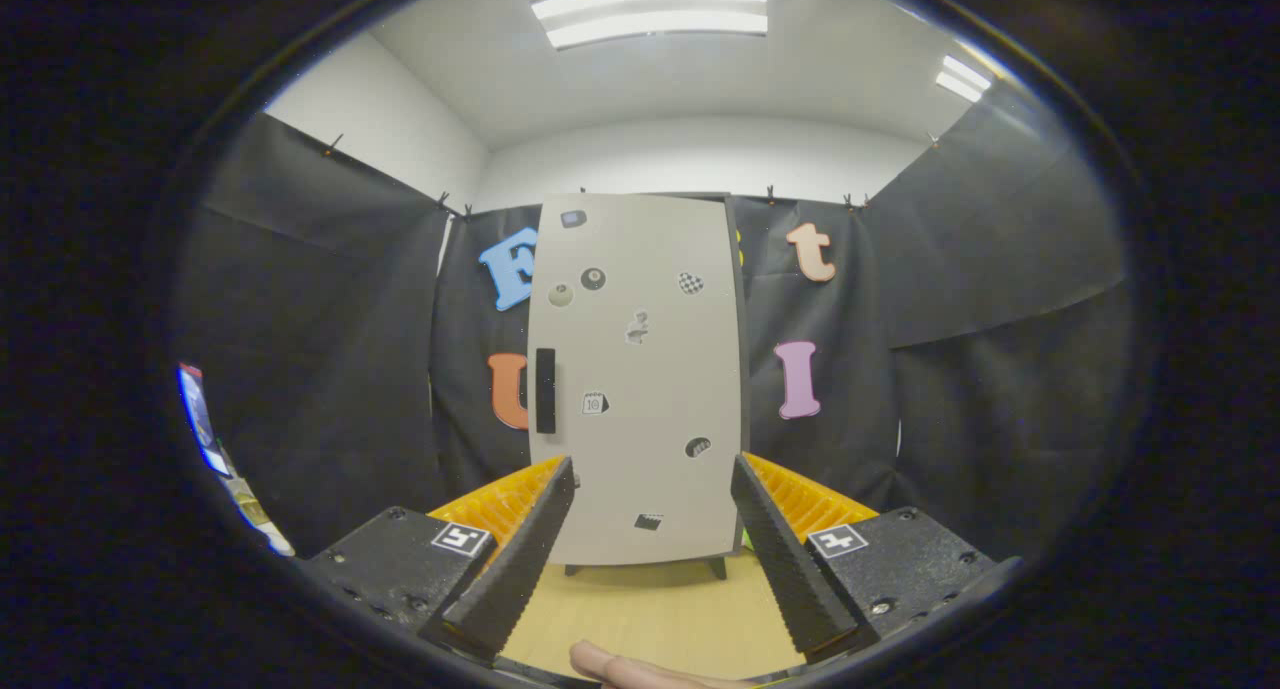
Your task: Open the shoe cabinet door, grab the shoes and put them into the shoe cabinet, then close the shoe cabinet door.
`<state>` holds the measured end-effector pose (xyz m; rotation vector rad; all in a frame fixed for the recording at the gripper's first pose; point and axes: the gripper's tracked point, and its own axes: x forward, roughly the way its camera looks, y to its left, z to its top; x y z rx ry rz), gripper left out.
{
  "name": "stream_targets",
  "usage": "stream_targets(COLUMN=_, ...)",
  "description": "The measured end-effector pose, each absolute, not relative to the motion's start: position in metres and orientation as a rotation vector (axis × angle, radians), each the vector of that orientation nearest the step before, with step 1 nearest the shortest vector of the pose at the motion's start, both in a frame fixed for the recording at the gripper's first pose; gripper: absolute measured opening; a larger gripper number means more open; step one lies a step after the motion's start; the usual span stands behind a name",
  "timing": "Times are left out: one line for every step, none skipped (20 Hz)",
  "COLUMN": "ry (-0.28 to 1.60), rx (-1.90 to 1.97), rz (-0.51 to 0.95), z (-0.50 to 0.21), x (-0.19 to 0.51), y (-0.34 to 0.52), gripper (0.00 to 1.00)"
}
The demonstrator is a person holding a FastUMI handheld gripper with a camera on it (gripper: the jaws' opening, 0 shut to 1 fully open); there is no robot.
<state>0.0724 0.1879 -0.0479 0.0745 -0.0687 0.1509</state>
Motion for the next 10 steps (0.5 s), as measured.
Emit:
stream_targets(ry=-0.081, rx=0.092, rz=0.151, z=-0.044, x=0.066, y=0.183, gripper=1.00)
stream_targets(ry=-0.092, rx=0.122, rz=0.141, z=-0.038, x=0.063, y=0.176, gripper=1.00)
stream_targets(ry=-0.108, rx=0.144, rz=0.128, z=-0.034, x=0.058, y=0.170, gripper=1.00)
stream_targets(ry=-0.115, rx=0.157, rz=0.109, z=-0.033, x=0.056, y=0.164, gripper=1.00)
stream_targets(ry=-0.119, rx=0.157, rz=0.096, z=-0.034, x=0.055, y=0.161, gripper=1.00)
stream_targets(ry=-0.117, rx=0.139, rz=0.077, z=-0.037, x=0.055, y=0.157, gripper=0.99)
stream_targets(ry=-0.119, rx=0.120, rz=0.063, z=-0.039, x=0.057, y=0.154, gripper=0.99)
stream_targets(ry=-0.113, rx=0.099, rz=0.052, z=-0.043, x=0.061, y=0.152, gripper=1.00)
stream_targets(ry=-0.102, rx=0.089, rz=0.049, z=-0.047, x=0.063, y=0.153, gripper=1.00)
stream_targets(ry=-0.091, rx=0.093, rz=0.056, z=-0.051, x=0.066, y=0.155, gripper=1.00)
